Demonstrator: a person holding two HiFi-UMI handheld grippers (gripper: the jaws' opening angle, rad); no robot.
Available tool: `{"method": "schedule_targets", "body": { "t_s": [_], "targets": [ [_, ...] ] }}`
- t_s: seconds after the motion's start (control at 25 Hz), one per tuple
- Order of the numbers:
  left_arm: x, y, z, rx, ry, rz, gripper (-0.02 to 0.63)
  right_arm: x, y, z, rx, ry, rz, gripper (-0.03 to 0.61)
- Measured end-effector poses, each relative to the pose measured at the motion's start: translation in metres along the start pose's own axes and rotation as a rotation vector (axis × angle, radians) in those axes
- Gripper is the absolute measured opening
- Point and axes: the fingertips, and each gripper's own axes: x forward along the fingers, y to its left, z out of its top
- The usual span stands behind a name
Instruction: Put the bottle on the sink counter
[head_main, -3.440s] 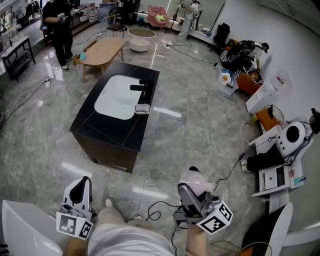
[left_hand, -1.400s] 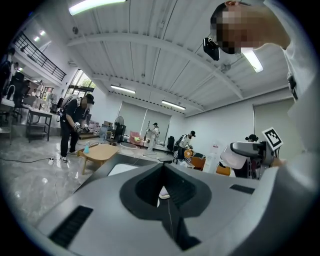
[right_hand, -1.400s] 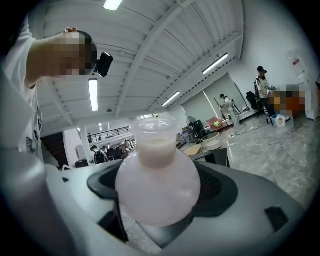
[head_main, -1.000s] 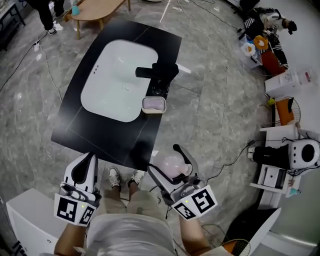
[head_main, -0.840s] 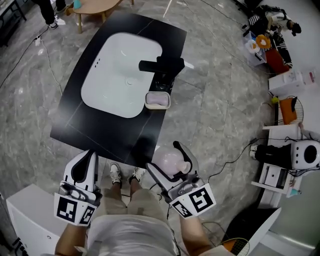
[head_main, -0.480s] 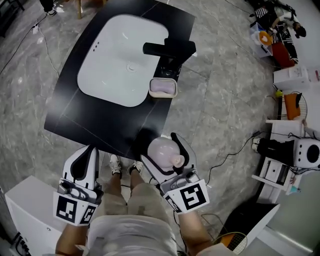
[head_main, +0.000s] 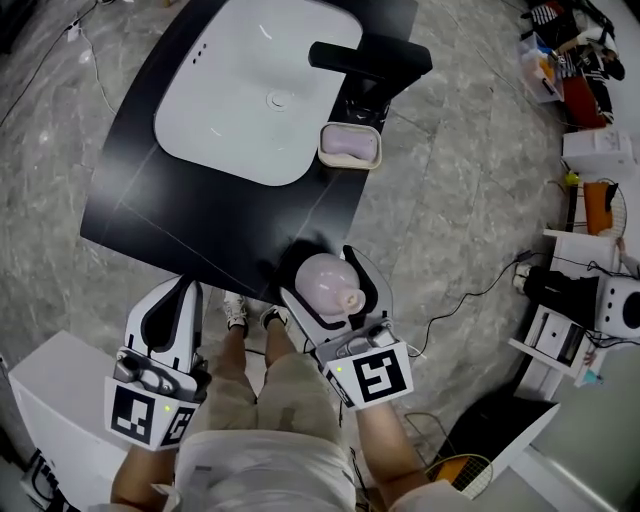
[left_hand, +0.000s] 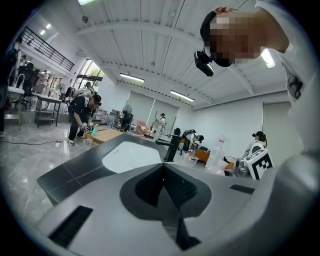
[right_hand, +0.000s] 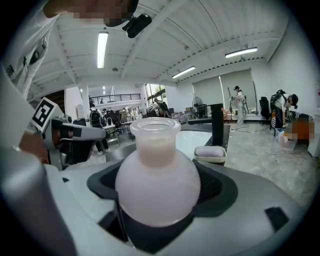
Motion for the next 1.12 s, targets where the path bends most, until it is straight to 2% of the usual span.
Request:
{"method": "schedule_targets", "body": {
  "t_s": [0.52,1.12],
  "targets": [
    [0.006,0.003,-0.025,-0.007,0.025,-0.015,0.014,0.026,-0.012,-0.033,-0.119,0.057,-0.044,0.416],
    [0.013,0.003,-0.030,-0.006,0.036,-0.039,0.014,0.039,-0.015,-0.050,-0.150,0.096,-0.063,0.416]
  ]
}}
